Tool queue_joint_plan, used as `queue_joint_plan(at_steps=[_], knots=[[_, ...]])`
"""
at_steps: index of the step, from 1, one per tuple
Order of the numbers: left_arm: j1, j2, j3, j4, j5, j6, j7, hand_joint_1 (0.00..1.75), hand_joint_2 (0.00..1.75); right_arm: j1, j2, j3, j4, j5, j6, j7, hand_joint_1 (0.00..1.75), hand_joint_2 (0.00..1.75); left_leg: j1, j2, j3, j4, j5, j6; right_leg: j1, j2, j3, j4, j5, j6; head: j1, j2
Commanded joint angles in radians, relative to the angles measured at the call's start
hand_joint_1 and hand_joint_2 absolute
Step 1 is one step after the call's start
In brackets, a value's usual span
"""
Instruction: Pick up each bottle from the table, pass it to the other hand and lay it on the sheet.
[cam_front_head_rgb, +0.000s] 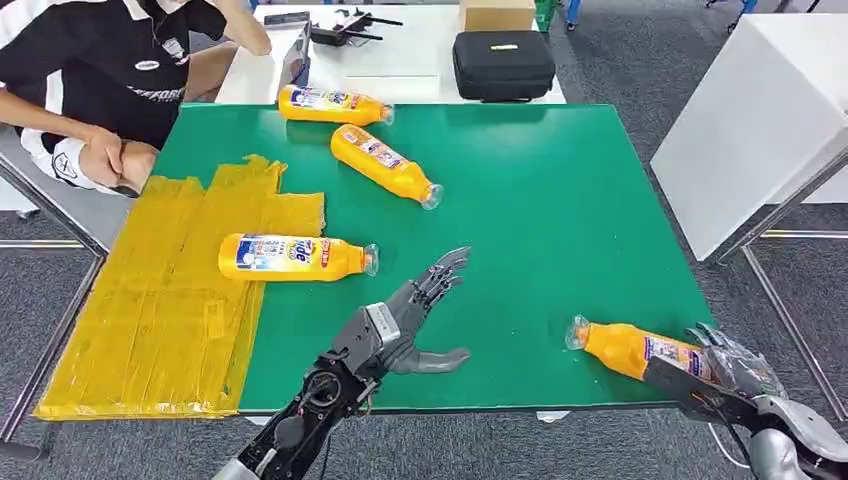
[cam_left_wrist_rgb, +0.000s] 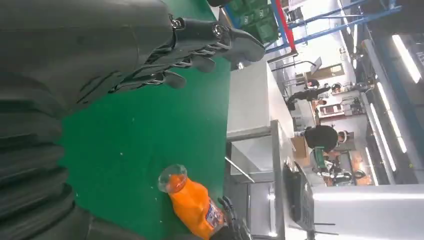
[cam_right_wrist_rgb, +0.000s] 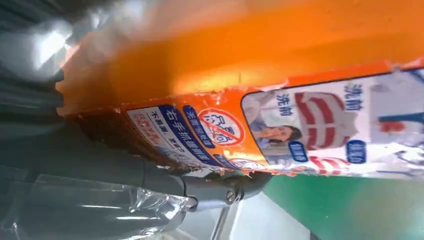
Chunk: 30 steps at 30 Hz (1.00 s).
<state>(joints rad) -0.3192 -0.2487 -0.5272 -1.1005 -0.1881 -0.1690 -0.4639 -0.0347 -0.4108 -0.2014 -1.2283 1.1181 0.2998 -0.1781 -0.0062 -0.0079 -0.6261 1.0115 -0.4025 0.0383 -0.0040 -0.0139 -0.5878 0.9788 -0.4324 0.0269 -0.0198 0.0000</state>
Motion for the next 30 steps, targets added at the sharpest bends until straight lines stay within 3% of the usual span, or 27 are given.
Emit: queue_joint_plan(at_steps=[1, 6, 22, 23, 26, 30], knots=[[-0.046, 0.011, -0.033, 0.081, 0.002, 0.005, 0.005, 0.00, 1.75, -0.029, 0.062, 0.030, 0.166, 0.025, -0.017, 0.021, 1.47, 1.75, 0.002, 0.000, 0.003, -0.001, 0.001, -0.001, 0.001, 0.001, 0.005, -0.003, 0.002, 0.000, 0.000, 0.000], [-0.046, 0.013, -0.027, 0.082, 0.003, 0.017, 0.005, 0.00, 1.75, -0.071, 0.100, 0.041, 0.166, 0.054, -0.081, 0.025, 1.75, 1.75, 0.001, 0.002, 0.002, -0.001, 0.003, 0.002, 0.001, 0.003, 0.004, -0.005, 0.005, 0.003, 0.000, 0.000], [-0.022, 0.018, -0.011, 0.058, -0.007, 0.033, 0.008, 0.00, 1.75, -0.113, 0.235, 0.019, -0.005, 0.003, -0.228, 0.012, 1.75, 1.75, 0.000, 0.026, -0.006, -0.001, 0.006, 0.003, 0.001, 0.026, -0.008, -0.006, 0.024, 0.002, 0.000, 0.000], [-0.014, 0.021, -0.009, 0.054, -0.009, 0.036, 0.008, 0.00, 1.75, -0.119, 0.280, -0.003, -0.040, -0.055, -0.272, -0.015, 1.75, 1.75, 0.000, 0.028, -0.007, -0.001, 0.006, 0.003, 0.001, 0.028, -0.010, -0.005, 0.025, 0.002, 0.000, 0.000], [-0.007, 0.024, -0.008, 0.046, -0.011, 0.040, 0.008, 0.00, 1.75, -0.113, 0.313, -0.011, -0.099, -0.143, -0.278, -0.045, 1.75, 1.75, 0.001, 0.036, -0.010, -0.001, 0.007, 0.002, 0.002, 0.036, -0.015, -0.004, 0.028, 0.000, 0.000, 0.000], [-0.009, 0.020, -0.008, 0.048, -0.014, 0.049, 0.008, 0.00, 1.75, -0.124, 0.370, -0.031, -0.212, -0.399, -0.297, -0.119, 1.75, 1.75, 0.002, 0.046, -0.018, -0.001, 0.008, 0.002, 0.002, 0.045, -0.024, -0.002, 0.033, -0.003, 0.000, 0.000]])
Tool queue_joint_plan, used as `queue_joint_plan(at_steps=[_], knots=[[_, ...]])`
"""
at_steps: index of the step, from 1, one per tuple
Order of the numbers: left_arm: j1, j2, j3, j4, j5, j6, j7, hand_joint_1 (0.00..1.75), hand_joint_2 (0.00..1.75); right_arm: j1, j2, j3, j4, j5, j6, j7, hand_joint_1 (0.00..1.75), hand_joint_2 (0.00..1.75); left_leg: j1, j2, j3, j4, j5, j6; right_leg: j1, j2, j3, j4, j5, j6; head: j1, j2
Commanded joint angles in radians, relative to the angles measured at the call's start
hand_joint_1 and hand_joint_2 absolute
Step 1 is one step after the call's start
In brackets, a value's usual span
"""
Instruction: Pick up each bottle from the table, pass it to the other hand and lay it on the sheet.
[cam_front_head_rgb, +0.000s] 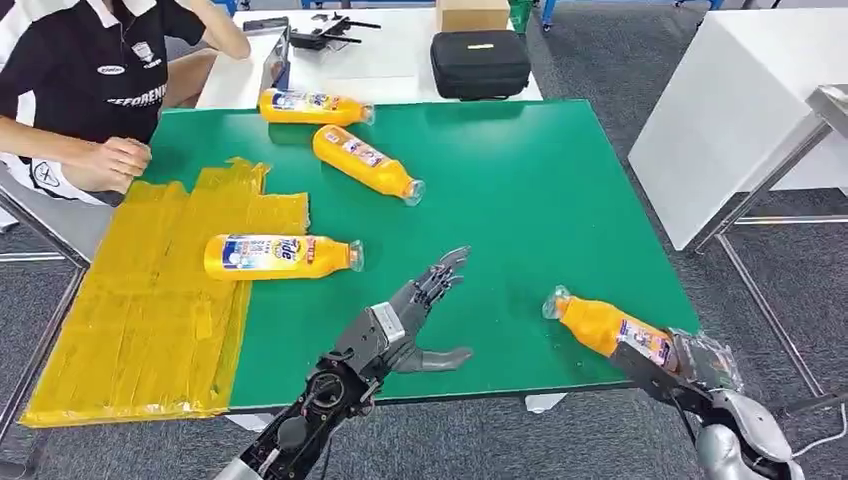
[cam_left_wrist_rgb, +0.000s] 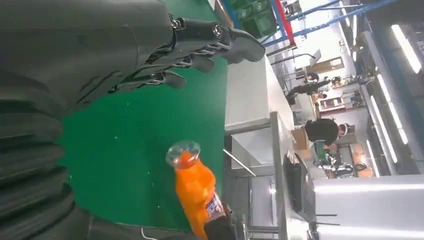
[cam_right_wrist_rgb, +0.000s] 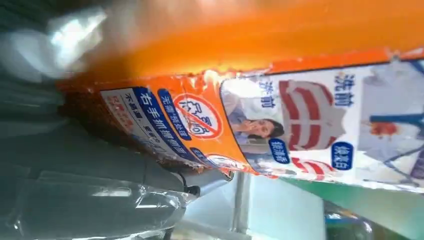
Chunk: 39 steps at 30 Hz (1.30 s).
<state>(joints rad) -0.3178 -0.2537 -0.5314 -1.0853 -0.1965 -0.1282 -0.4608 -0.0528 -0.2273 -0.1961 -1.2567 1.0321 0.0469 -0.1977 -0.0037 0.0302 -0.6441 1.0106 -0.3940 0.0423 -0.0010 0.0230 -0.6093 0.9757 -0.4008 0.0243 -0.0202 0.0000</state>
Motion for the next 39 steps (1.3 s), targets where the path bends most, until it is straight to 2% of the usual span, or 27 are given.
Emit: queue_joint_plan(at_steps=[1, 3, 4, 7, 12, 17, 22, 26, 27, 29, 39], knots=[[-0.014, 0.022, -0.007, 0.034, -0.006, 0.010, 0.005, 0.00, 1.75, -0.107, 0.194, -0.036, -0.203, -0.347, -0.051, -0.090, 1.75, 1.75, -0.001, 0.003, -0.001, 0.000, 0.001, -0.002, -0.002, 0.003, -0.005, 0.003, 0.001, -0.001, -0.002, 0.000], [-0.018, 0.019, -0.010, 0.038, -0.007, 0.014, 0.007, 0.00, 1.75, -0.099, 0.225, -0.046, -0.238, -0.426, -0.060, -0.117, 1.75, 1.75, -0.001, -0.007, -0.001, 0.000, 0.004, -0.006, -0.001, -0.005, -0.005, 0.004, -0.002, -0.001, -0.001, 0.000], [-0.018, 0.019, -0.012, 0.041, -0.008, 0.016, 0.007, 0.00, 1.75, -0.087, 0.241, -0.044, -0.260, -0.447, -0.077, -0.127, 1.75, 1.75, 0.000, -0.014, -0.001, -0.001, 0.013, -0.002, 0.000, -0.011, -0.005, 0.001, -0.001, 0.000, 0.000, 0.000], [-0.018, 0.019, -0.014, 0.044, -0.008, 0.018, 0.007, 0.00, 1.75, -0.076, 0.256, -0.039, -0.276, -0.458, -0.090, -0.132, 1.75, 1.75, 0.002, -0.029, -0.005, -0.001, 0.018, -0.006, 0.001, -0.025, -0.006, 0.003, -0.002, 0.000, -0.001, 0.000], [-0.020, 0.027, -0.025, 0.050, -0.006, 0.019, 0.006, 0.00, 1.75, -0.069, 0.289, -0.032, -0.284, -0.495, -0.120, -0.159, 1.75, 1.75, 0.001, -0.031, -0.003, -0.001, 0.015, -0.007, 0.000, -0.026, -0.002, 0.003, -0.006, 0.003, 0.000, 0.000], [-0.035, 0.028, -0.040, 0.046, -0.009, 0.027, 0.008, 0.00, 1.75, -0.110, 0.299, -0.005, -0.205, -0.570, -0.108, -0.192, 1.75, 1.75, 0.000, -0.031, -0.009, -0.001, 0.017, -0.006, 0.000, -0.025, -0.007, 0.003, -0.004, 0.003, -0.001, 0.000], [-0.049, 0.026, -0.043, 0.036, 0.003, 0.021, 0.017, 0.00, 1.75, -0.164, 0.305, 0.079, -0.074, -0.630, -0.093, -0.231, 1.75, 1.75, 0.000, -0.028, -0.008, -0.001, 0.016, -0.007, 0.000, -0.022, -0.006, 0.002, -0.004, 0.003, -0.001, 0.000], [-0.063, 0.042, -0.038, 0.013, 0.017, 0.030, 0.018, 0.00, 1.75, -0.195, 0.317, 0.195, 0.028, -0.657, -0.065, -0.254, 1.75, 1.75, 0.000, -0.027, -0.007, -0.001, 0.016, -0.008, 0.000, -0.022, -0.007, 0.003, -0.004, 0.003, 0.000, 0.000], [-0.058, 0.049, -0.029, -0.016, 0.025, 0.037, 0.028, 0.00, 1.75, -0.212, 0.322, 0.227, 0.063, -0.665, -0.070, -0.263, 1.75, 1.75, 0.001, -0.028, -0.011, -0.001, 0.017, -0.006, 0.001, -0.023, -0.010, 0.002, -0.003, 0.003, -0.001, 0.000], [-0.056, 0.053, -0.026, -0.035, 0.027, 0.037, 0.035, 0.00, 1.75, -0.222, 0.324, 0.245, 0.080, -0.668, -0.072, -0.265, 1.75, 1.75, 0.000, -0.025, -0.008, -0.001, 0.015, -0.007, 0.000, -0.020, -0.007, 0.003, -0.004, 0.003, 0.000, 0.000], [-0.068, 0.057, 0.003, -0.098, 0.031, 0.049, 0.061, 0.00, 1.75, -0.279, 0.345, 0.371, 0.208, -0.698, -0.062, -0.273, 1.75, 1.75, 0.001, -0.030, -0.012, -0.001, 0.017, -0.006, 0.000, -0.025, -0.011, 0.003, -0.004, 0.003, 0.000, 0.000]])
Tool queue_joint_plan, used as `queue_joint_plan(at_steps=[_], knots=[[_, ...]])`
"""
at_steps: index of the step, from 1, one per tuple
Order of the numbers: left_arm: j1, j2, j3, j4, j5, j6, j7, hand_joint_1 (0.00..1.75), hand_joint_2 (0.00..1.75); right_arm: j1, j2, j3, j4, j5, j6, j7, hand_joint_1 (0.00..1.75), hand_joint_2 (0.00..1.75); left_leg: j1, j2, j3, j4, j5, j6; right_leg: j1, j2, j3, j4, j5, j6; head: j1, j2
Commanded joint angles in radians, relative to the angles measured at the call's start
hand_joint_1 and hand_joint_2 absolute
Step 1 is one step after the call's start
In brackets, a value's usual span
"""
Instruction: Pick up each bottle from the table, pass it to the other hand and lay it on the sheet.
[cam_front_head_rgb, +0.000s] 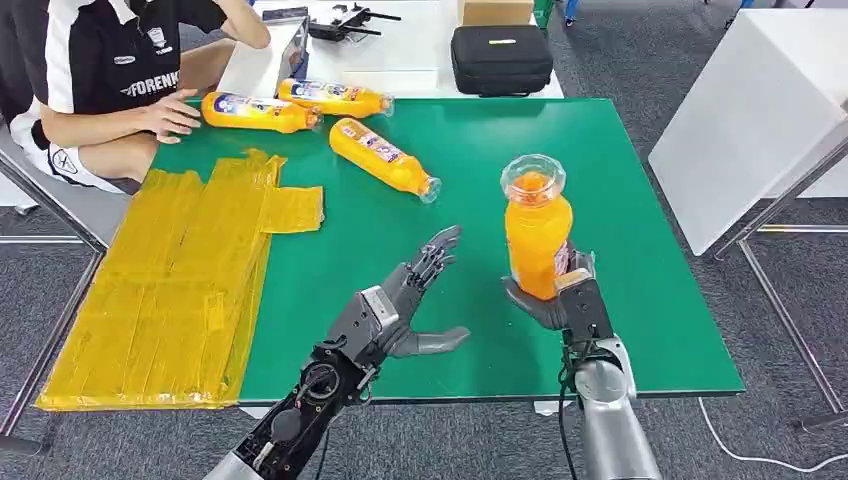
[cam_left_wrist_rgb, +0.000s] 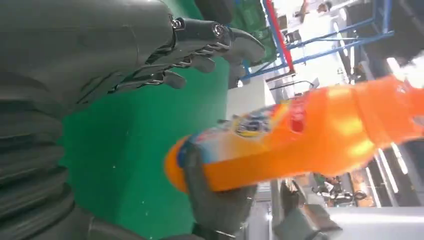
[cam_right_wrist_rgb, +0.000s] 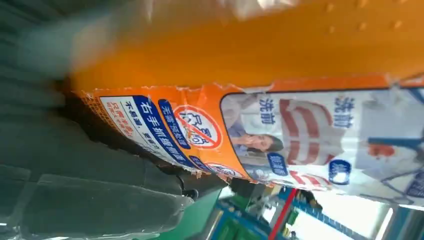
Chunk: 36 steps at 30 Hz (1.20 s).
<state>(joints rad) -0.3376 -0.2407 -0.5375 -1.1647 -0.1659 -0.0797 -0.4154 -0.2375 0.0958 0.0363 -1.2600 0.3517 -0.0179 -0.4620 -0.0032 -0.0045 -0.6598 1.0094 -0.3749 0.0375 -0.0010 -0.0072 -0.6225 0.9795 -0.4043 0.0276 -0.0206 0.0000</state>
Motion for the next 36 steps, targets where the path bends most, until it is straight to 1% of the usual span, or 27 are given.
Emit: queue_joint_plan(at_steps=[1, 2, 4, 5, 6, 7, 8, 9, 12, 17, 18, 19, 20, 21, 24, 27, 30, 31, 33, 34, 35, 36], knots=[[-0.049, 0.046, 0.011, -0.017, 0.001, 0.000, 0.016, 0.00, 1.75, -0.093, 0.024, 0.141, 0.212, -0.015, 0.001, -0.008, 1.75, 1.75, 0.000, 0.006, 0.005, 0.000, -0.002, -0.002, 0.000, 0.006, 0.004, 0.000, -0.001, 0.000, 0.000, 0.000], [-0.049, 0.046, 0.011, -0.017, 0.001, 0.000, 0.016, 0.00, 1.75, -0.093, 0.024, 0.141, 0.212, -0.015, 0.001, -0.008, 1.75, 1.75, 0.000, 0.004, 0.004, 0.000, -0.002, -0.002, 0.000, 0.005, 0.003, -0.001, 0.000, 0.000, 0.000, 0.000], [-0.054, 0.046, 0.011, -0.003, 0.005, 0.001, 0.015, 0.00, 1.75, -0.101, 0.024, 0.167, 0.230, -0.018, 0.003, -0.009, 1.75, 1.75, 0.000, 0.004, 0.007, 0.000, -0.003, -0.003, 0.000, 0.005, 0.007, 0.000, -0.002, -0.001, 0.000, 0.000], [-0.056, 0.046, 0.011, 0.004, 0.009, 0.001, 0.013, 0.00, 1.75, -0.105, 0.024, 0.179, 0.240, -0.025, 0.003, -0.010, 1.75, 1.75, 0.000, 0.004, 0.004, 0.000, -0.002, -0.002, 0.000, 0.004, 0.003, -0.001, 0.000, 0.000, 0.000, 0.000], [-0.060, 0.046, 0.009, 0.010, 0.012, 0.002, 0.012, 0.00, 1.75, -0.110, 0.022, 0.195, 0.246, -0.028, 0.004, -0.010, 1.75, 1.75, 0.000, 0.004, 0.006, 0.000, -0.003, -0.003, 0.000, 0.005, 0.005, 0.000, -0.002, -0.001, 0.000, 0.000], [-0.060, 0.046, 0.009, 0.010, 0.012, 0.002, 0.012, 0.00, 1.75, -0.110, 0.022, 0.195, 0.246, -0.028, 0.004, -0.010, 1.75, 1.75, 0.000, 0.003, 0.003, 0.000, -0.001, -0.002, 0.000, 0.003, 0.002, -0.001, 0.000, 0.000, 0.000, 0.000], [-0.062, 0.045, 0.008, 0.012, 0.012, 0.002, 0.012, 0.00, 1.75, -0.111, 0.022, 0.202, 0.248, -0.028, 0.010, -0.009, 1.75, 1.75, 0.000, 0.004, 0.005, 0.000, -0.002, -0.002, 0.000, 0.004, 0.004, 0.000, -0.001, -0.001, 0.000, 0.000], [-0.066, 0.044, 0.006, 0.019, 0.005, 0.020, 0.010, 0.00, 1.75, -0.110, 0.017, 0.222, 0.242, -0.036, 0.022, -0.011, 1.75, 1.75, 0.000, 0.004, 0.007, 0.000, -0.003, -0.003, 0.000, 0.004, 0.006, 0.000, -0.002, -0.001, 0.000, 0.000], [-0.073, 0.042, 0.006, 0.035, 0.007, 0.040, 0.013, 0.00, 1.75, -0.100, 0.016, 0.255, 0.217, -0.039, 0.024, -0.009, 1.75, 1.75, 0.000, 0.002, 0.005, 0.000, -0.002, -0.002, 0.000, 0.003, 0.004, 0.000, -0.002, 0.000, 0.000, 0.000], [-0.074, 0.042, 0.005, 0.039, 0.007, 0.042, 0.012, 0.00, 1.75, -0.098, 0.016, 0.261, 0.212, -0.041, 0.024, -0.009, 1.75, 1.75, 0.000, 0.003, 0.006, 0.000, -0.003, -0.002, 0.000, 0.003, 0.005, 0.000, -0.002, 0.000, 0.000, 0.000], [-0.074, 0.042, 0.005, 0.039, 0.007, 0.042, 0.012, 0.00, 1.75, -0.098, 0.016, 0.261, 0.212, -0.041, 0.024, -0.009, 1.75, 1.75, 0.000, 0.002, 0.002, 0.000, -0.001, -0.001, 0.000, 0.002, 0.001, -0.001, 0.000, 0.000, 0.000, 0.000], [-0.074, 0.042, 0.005, 0.039, 0.007, 0.042, 0.012, 0.00, 1.75, -0.098, 0.016, 0.261, 0.212, -0.041, 0.024, -0.009, 1.75, 1.75, 0.000, 0.002, 0.004, 0.000, -0.002, -0.002, 0.000, 0.002, 0.003, 0.000, -0.001, 0.000, 0.000, 0.000], [-0.077, 0.036, 0.021, 0.063, 0.018, 0.061, 0.012, 0.00, 1.75, -0.077, 0.022, 0.324, 0.151, -0.043, 0.024, -0.016, 1.75, 1.75, 0.000, 0.002, 0.004, 0.000, -0.002, -0.002, 0.000, 0.002, 0.003, -0.001, -0.001, 0.000, 0.000, 0.000], [-0.077, 0.036, 0.021, 0.063, 0.018, 0.061, 0.012, 0.00, 1.75, -0.077, 0.022, 0.324, 0.151, -0.043, 0.024, -0.016, 1.75, 1.75, 0.000, 0.001, 0.002, 0.000, -0.001, -0.001, 0.000, 0.001, 0.001, -0.001, 0.000, 0.000, 0.000, 0.000], [-0.077, 0.035, 0.027, 0.076, 0.021, 0.067, 0.006, 0.00, 1.75, -0.051, 0.021, 0.346, 0.102, -0.044, 0.017, -0.018, 1.75, 1.75, -0.001, 0.002, 0.005, 0.000, -0.003, -0.002, -0.001, 0.003, 0.004, 0.000, -0.002, 0.000, 0.000, 0.000], [-0.077, 0.034, 0.031, 0.083, 0.024, 0.069, 0.001, 0.00, 1.75, -0.041, 0.016, 0.355, 0.076, -0.045, 0.015, -0.022, 1.75, 1.75, 0.000, 0.001, 0.001, -0.001, -0.001, -0.001, 0.000, 0.001, 0.001, -0.001, -0.001, 0.000, 0.000, 0.000], [-0.082, 0.034, 0.035, 0.094, 0.027, 0.071, -0.003, 0.00, 1.75, -0.034, 0.013, 0.370, 0.035, -0.047, 0.016, -0.019, 1.75, 1.75, 0.000, 0.001, 0.004, 0.000, -0.002, -0.002, 0.000, 0.002, 0.003, 0.000, -0.002, 0.000, 0.000, 0.000], [-0.084, 0.032, 0.036, 0.097, 0.033, 0.061, -0.010, 0.00, 1.75, -0.036, 0.011, 0.376, 0.025, -0.050, 0.015, -0.017, 1.75, 1.75, 0.000, 0.001, 0.003, 0.000, -0.002, -0.002, 0.000, 0.001, 0.002, 0.000, -0.001, 0.000, 0.000, 0.000], [-0.085, 0.031, 0.027, 0.096, 0.038, 0.044, -0.019, 0.00, 1.75, -0.044, 0.008, 0.380, 0.028, -0.063, 0.028, -0.014, 1.75, 1.75, 0.000, 0.002, 0.006, 0.001, -0.004, -0.003, 0.000, 0.002, 0.005, 0.000, -0.003, 0.000, 0.000, 0.000], [-0.085, 0.028, 0.018, 0.093, 0.038, 0.037, -0.020, 0.00, 1.75, -0.050, 0.008, 0.378, 0.037, -0.081, 0.041, -0.015, 1.75, 1.75, 0.000, 0.001, 0.002, 0.000, -0.002, -0.002, 0.000, 0.002, 0.002, 0.000, -0.001, 0.000, 0.000, 0.000], [-0.085, 0.028, 0.011, 0.091, 0.038, 0.032, -0.019, 0.00, 1.75, -0.053, 0.008, 0.378, 0.040, -0.091, 0.051, -0.019, 1.75, 1.75, 0.000, 0.001, 0.005, 0.001, -0.003, -0.003, 0.000, 0.001, 0.004, 0.001, -0.003, 0.000, 0.000, 0.000], [-0.085, 0.024, 0.007, 0.093, 0.052, 0.014, -0.014, 0.33, 1.75, -0.056, 0.006, 0.382, 0.045, -0.104, 0.064, -0.027, 1.75, 1.75, 0.000, 0.001, 0.003, 0.000, -0.002, -0.002, 0.000, 0.001, 0.002, 0.000, -0.002, 0.000, 0.000, 0.000]])
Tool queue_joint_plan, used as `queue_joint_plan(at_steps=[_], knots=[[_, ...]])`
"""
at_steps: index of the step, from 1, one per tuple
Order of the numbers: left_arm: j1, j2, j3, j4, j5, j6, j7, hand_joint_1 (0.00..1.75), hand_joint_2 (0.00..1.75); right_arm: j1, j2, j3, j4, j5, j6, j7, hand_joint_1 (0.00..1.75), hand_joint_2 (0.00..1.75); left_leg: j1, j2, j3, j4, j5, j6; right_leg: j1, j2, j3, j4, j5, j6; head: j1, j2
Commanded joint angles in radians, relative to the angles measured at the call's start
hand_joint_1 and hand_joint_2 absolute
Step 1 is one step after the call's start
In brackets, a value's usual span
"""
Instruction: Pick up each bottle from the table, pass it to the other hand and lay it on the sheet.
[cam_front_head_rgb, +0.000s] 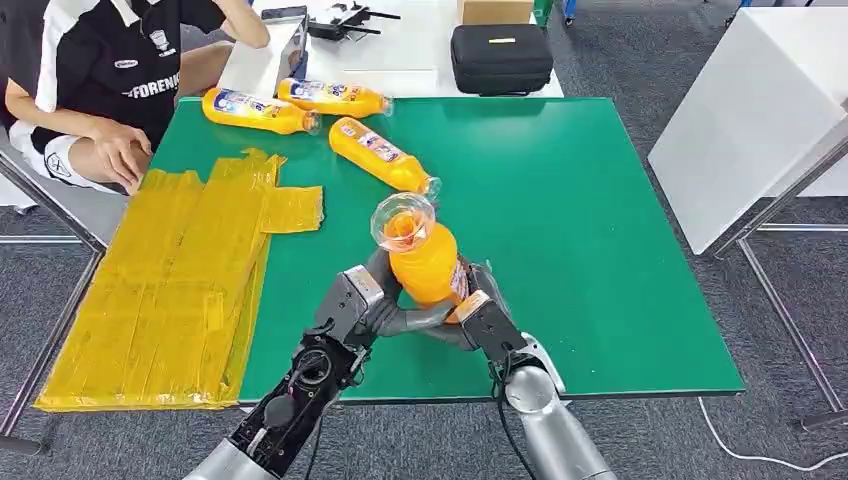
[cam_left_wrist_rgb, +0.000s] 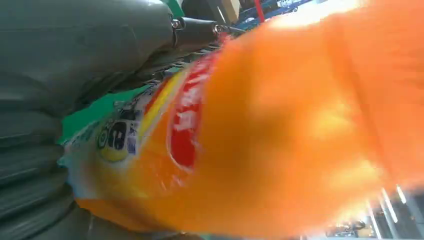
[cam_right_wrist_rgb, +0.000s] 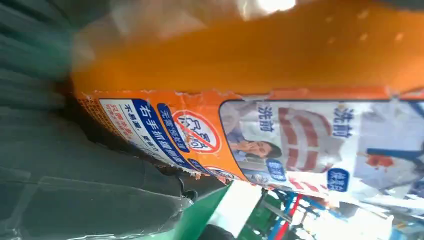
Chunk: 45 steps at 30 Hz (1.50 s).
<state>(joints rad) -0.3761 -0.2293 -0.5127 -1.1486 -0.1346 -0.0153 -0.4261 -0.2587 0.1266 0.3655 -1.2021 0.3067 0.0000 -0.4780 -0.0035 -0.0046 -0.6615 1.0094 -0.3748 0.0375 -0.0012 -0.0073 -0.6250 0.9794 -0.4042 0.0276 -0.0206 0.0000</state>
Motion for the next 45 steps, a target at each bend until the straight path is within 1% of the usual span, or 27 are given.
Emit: queue_joint_plan(at_steps=[1, 2, 3, 4, 6, 7, 9, 10, 11, 13, 15, 18, 21, 23, 24, 25, 26, 32, 34, 35, 38, 39, 40, 41, 43, 44, 45], knots=[[-0.046, 0.011, -0.019, 0.078, 0.024, -0.053, -0.003, 0.58, 1.75, -0.037, -0.024, 0.054, -0.012, -0.064, 0.051, -0.014, 1.75, 1.75, 0.000, 0.000, 0.003, 0.000, -0.001, -0.001, 0.000, 0.000, 0.003, 0.000, -0.001, 0.000, 0.000, 0.000], [-0.046, 0.011, -0.019, 0.078, 0.024, -0.053, -0.003, 0.58, 1.75, -0.037, -0.024, 0.054, -0.012, -0.064, 0.051, -0.014, 1.75, 1.75, 0.000, 0.001, 0.006, 0.000, -0.003, -0.002, 0.000, 0.001, 0.006, 0.000, -0.003, 0.000, 0.000, 0.000], [-0.045, 0.007, -0.022, 0.077, 0.025, -0.054, -0.004, 1.69, 1.75, -0.037, -0.021, 0.055, -0.012, -0.067, 0.054, -0.015, 1.75, 1.75, 0.000, 0.001, 0.007, 0.001, -0.003, -0.002, 0.000, 0.001, 0.007, 0.001, -0.003, 0.000, 0.000, 0.000], [-0.041, 0.005, -0.020, 0.070, 0.040, -0.063, -0.014, 1.75, 1.75, -0.038, -0.023, 0.056, -0.011, -0.074, 0.060, -0.016, 1.75, 1.75, 0.000, 0.001, 0.005, 0.000, -0.002, -0.002, 0.000, 0.001, 0.005, 0.000, -0.002, 0.000, 0.000, 0.000], [-0.037, 0.007, -0.027, 0.051, 0.042, -0.063, -0.014, 1.75, 1.75, -0.038, -0.024, 0.058, -0.015, -0.083, 0.066, -0.018, 1.75, 1.75, 0.000, 0.001, 0.002, 0.000, -0.001, -0.001, 0.000, 0.001, 0.003, 0.000, -0.001, 0.000, 0.000, 0.000], [-0.035, 0.009, -0.032, 0.038, 0.044, -0.065, -0.014, 1.75, 1.75, -0.037, -0.024, 0.059, -0.019, -0.087, 0.068, -0.018, 1.75, 1.75, 0.000, 0.001, 0.004, 0.000, -0.002, -0.002, 0.000, 0.001, 0.005, 0.000, -0.002, 0.000, 0.000, 0.000], [-0.035, 0.011, -0.033, 0.030, 0.045, -0.066, -0.013, 1.75, 1.75, -0.036, -0.024, 0.059, -0.021, -0.089, 0.069, -0.018, 1.75, 1.75, 0.000, 0.001, 0.002, 0.000, -0.001, -0.001, 0.000, 0.001, 0.002, 0.000, -0.001, 0.000, 0.000, 0.000], [-0.035, 0.011, -0.033, 0.030, 0.045, -0.066, -0.013, 1.75, 1.75, -0.036, -0.024, 0.059, -0.021, -0.089, 0.069, -0.018, 1.75, 1.75, 0.000, 0.001, 0.004, 0.000, -0.002, -0.002, 0.000, 0.002, 0.004, 0.000, -0.002, 0.000, 0.000, 0.000], [-0.035, 0.011, -0.033, 0.030, 0.045, -0.066, -0.013, 1.75, 1.75, -0.036, -0.024, 0.059, -0.021, -0.089, 0.069, -0.018, 1.75, 1.75, 0.000, 0.001, 0.002, 0.000, -0.001, -0.001, 0.000, 0.001, 0.002, 0.000, -0.001, 0.000, 0.000, 0.000], [-0.035, 0.011, -0.033, 0.030, 0.045, -0.066, -0.013, 1.75, 1.75, -0.036, -0.024, 0.059, -0.021, -0.089, 0.069, -0.018, 1.75, 1.75, 0.000, 0.001, 0.006, 0.001, -0.004, -0.003, 0.000, 0.001, 0.007, 0.001, -0.004, 0.000, 0.000, 0.000], [-0.035, 0.011, -0.033, 0.030, 0.045, -0.066, -0.013, 1.75, 1.75, -0.036, -0.024, 0.059, -0.021, -0.089, 0.069, -0.018, 1.75, 1.75, 0.000, 0.001, 0.002, 0.000, -0.001, -0.001, 0.000, 0.001, 0.002, 0.000, -0.001, 0.000, 0.000, 0.000], [-0.035, 0.011, -0.033, 0.030, 0.045, -0.066, -0.013, 1.75, 1.75, -0.036, -0.024, 0.059, -0.021, -0.089, 0.069, -0.018, 1.75, 1.75, 0.000, 0.001, 0.006, 0.001, -0.003, -0.002, 0.000, 0.001, 0.006, 0.001, -0.003, 0.000, 0.000, 0.000], [-0.035, 0.011, -0.033, 0.030, 0.045, -0.066, -0.013, 1.75, 1.75, -0.036, -0.024, 0.059, -0.021, -0.089, 0.069, -0.018, 1.75, 1.75, 0.000, 0.001, 0.003, 0.000, -0.001, -0.001, 0.000, 0.001, 0.003, 0.000, -0.001, 0.000, 0.000, 0.000], [-0.035, 0.011, -0.033, 0.030, 0.045, -0.066, -0.013, 1.75, 1.75, -0.036, -0.024, 0.059, -0.021, -0.089, 0.069, -0.018, 1.75, 1.75, 0.000, 0.001, 0.008, 0.001, -0.004, -0.003, 0.000, 0.002, 0.008, 0.001, -0.004, 0.000, 0.000, 0.000], [-0.035, 0.011, -0.033, 0.030, 0.045, -0.066, -0.013, 1.75, 1.75, -0.036, -0.024, 0.059, -0.021, -0.089, 0.069, -0.018, 1.75, 1.75, 0.000, 0.001, 0.004, 0.000, -0.002, -0.002, 0.000, 0.001, 0.004, 0.000, -0.002, 0.000, 0.000, 0.000], [-0.035, 0.011, -0.033, 0.030, 0.045, -0.066, -0.013, 1.75, 1.75, -0.036, -0.024, 0.059, -0.021, -0.089, 0.069, -0.018, 1.75, 1.75, 0.000, 0.001, 0.006, 0.001, -0.003, -0.002, 0.000, 0.002, 0.006, 0.001, -0.003, 0.000, 0.000, 0.000], [-0.035, 0.011, -0.033, 0.030, 0.045, -0.066, -0.013, 1.75, 1.75, -0.036, -0.024, 0.059, -0.021, -0.089, 0.069, -0.018, 1.75, 1.75, 0.000, 0.001, 0.004, 0.001, -0.002, -0.002, 0.000, 0.001, 0.004, 0.000, -0.002, 0.000, 0.000, 0.000], [-0.030, 0.018, -0.029, 0.007, 0.049, -0.064, -0.007, 1.75, 1.75, -0.037, -0.027, 0.058, -0.018, -0.093, 0.069, -0.016, 1.75, 1.75, 0.000, 0.001, 0.005, 0.001, -0.003, -0.002, 0.000, 0.002, 0.005, 0.000, -0.002, 0.000, 0.000, 0.000], [-0.027, 0.020, -0.026, 0.002, 0.049, -0.062, -0.004, 1.75, 1.75, -0.038, -0.028, 0.058, -0.013, -0.094, 0.068, -0.016, 1.75, 1.75, 0.000, 0.002, 0.009, 0.001, -0.005, -0.003, 0.000, 0.002, 0.009, 0.001, -0.005, 0.000, 0.000, 0.000], [-0.026, 0.022, -0.023, -0.001, 0.050, -0.061, -0.003, 1.75, 1.75, -0.039, -0.028, 0.058, -0.009, -0.095, 0.068, -0.016, 1.75, 1.75, 0.000, 0.001, 0.003, 0.000, -0.001, -0.001, 0.000, 0.001, 0.003, 0.000, -0.001, 0.000, 0.000, 0.000], [-0.021, 0.029, -0.010, -0.013, 0.053, -0.056, -0.001, 1.75, 1.75, -0.040, -0.027, 0.059, -0.009, -0.083, 0.048, -0.015, 1.75, 1.75, 0.000, 0.002, 0.004, 0.000, -0.002, -0.002, 0.000, 0.002, 0.004, 0.000, -0.001, 0.000, 0.000, 0.000], [-0.019, 0.030, -0.004, -0.015, 0.055, -0.052, 0.000, 1.75, 1.75, -0.037, -0.025, 0.056, -0.014, -0.079, 0.034, -0.014, 0.12, 1.75, 0.000, 0.002, 0.006, 0.000, -0.003, -0.002, 0.000, 0.002, 0.006, 0.000, -0.002, 0.000, 0.000, 0.000], [-0.017, 0.033, 0.009, -0.019, 0.056, -0.041, 0.003, 1.75, 1.75, -0.032, -0.027, 0.059, -0.027, -0.075, 0.028, -0.014, 0.00, 1.75, 0.000, 0.003, 0.007, 0.001, -0.004, -0.003, 0.000, 0.003, 0.007, 0.000, -0.003, 0.000, 0.000, 0.000], [-0.017, 0.037, 0.023, -0.017, 0.058, -0.031, 0.004, 1.75, 1.75, -0.024, -0.029, 0.055, -0.044, -0.075, 0.023, -0.014, 0.00, 1.75, 0.000, 0.002, 0.004, 0.000, -0.002, -0.002, 0.000, 0.003, 0.004, 0.000, -0.002, 0.000, 0.000, 0.000], [-0.024, 0.043, 0.047, -0.006, 0.057, -0.010, 0.005, 1.75, 1.75, -0.010, -0.034, 0.046, -0.078, -0.075, 0.013, -0.010, 0.00, 1.75, 0.000, 0.002, 0.004, 0.000, -0.002, -0.002, 0.000, 0.003, 0.004, 0.000, -0.002, 0.000, 0.000, 0.000], [-0.051, 0.051, 0.056, 0.002, -0.027, 0.084, -0.009, 1.75, 1.75, 0.000, -0.049, 0.032, -0.132, -0.099, 0.001, -0.014, 0.00, 1.75, 0.000, 0.002, 0.007, 0.000, -0.003, -0.003, 0.000, 0.003, 0.007, 0.000, -0.003, 0.000, 0.000, 0.000], [-0.064, 0.052, 0.063, 0.007, -0.044, 0.097, -0.003, 1.75, 1.75, 0.008, -0.060, 0.027, -0.162, -0.110, 0.005, -0.005, 0.00, 1.75, 0.000, 0.002, 0.006, 0.000, -0.003, -0.002, 0.000, 0.003, 0.006, 0.000, -0.003, 0.000, 0.000, 0.000]])
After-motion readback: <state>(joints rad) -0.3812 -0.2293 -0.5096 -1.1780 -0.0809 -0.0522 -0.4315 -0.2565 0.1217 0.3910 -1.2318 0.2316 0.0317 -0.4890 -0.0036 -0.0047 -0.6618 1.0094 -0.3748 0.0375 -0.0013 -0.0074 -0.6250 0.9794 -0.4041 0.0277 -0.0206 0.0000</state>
